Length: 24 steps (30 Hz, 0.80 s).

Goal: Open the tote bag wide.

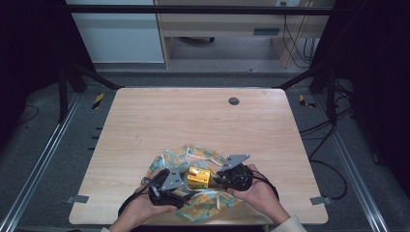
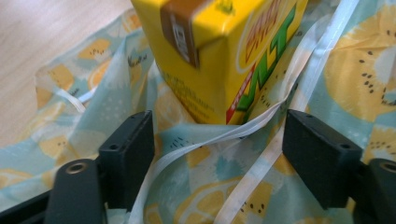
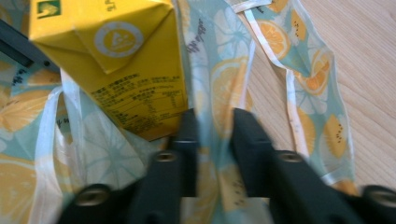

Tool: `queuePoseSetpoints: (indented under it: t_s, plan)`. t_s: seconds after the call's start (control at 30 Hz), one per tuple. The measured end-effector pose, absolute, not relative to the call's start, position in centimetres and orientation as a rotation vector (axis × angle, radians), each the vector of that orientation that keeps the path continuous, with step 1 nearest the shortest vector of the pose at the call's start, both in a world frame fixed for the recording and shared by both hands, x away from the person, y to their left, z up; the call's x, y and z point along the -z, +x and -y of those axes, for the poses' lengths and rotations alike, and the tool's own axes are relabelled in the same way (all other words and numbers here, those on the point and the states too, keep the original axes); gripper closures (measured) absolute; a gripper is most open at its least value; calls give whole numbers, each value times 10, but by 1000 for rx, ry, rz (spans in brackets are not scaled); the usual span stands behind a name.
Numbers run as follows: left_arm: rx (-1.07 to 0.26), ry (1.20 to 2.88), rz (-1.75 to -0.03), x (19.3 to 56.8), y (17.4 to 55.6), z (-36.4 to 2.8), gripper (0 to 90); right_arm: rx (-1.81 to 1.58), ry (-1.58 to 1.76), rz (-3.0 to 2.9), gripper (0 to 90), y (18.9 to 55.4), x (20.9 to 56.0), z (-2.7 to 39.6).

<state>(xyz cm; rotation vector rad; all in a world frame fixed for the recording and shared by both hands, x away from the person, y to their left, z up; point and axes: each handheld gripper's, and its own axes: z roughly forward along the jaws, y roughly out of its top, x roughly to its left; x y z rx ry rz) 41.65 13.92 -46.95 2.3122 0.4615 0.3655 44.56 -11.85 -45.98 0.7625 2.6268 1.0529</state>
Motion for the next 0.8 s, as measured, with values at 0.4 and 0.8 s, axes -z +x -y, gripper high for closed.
queuePoseSetpoints:
  t_s: [0.4,0.8]
  plan:
    - [-409,2391,-447,482,415,-138,638,-1126,839,-2541,900,456,454,120]
    - [-413,2413,-372,466,385,-149,868,-1168,978,-2449,900,471,453,131]
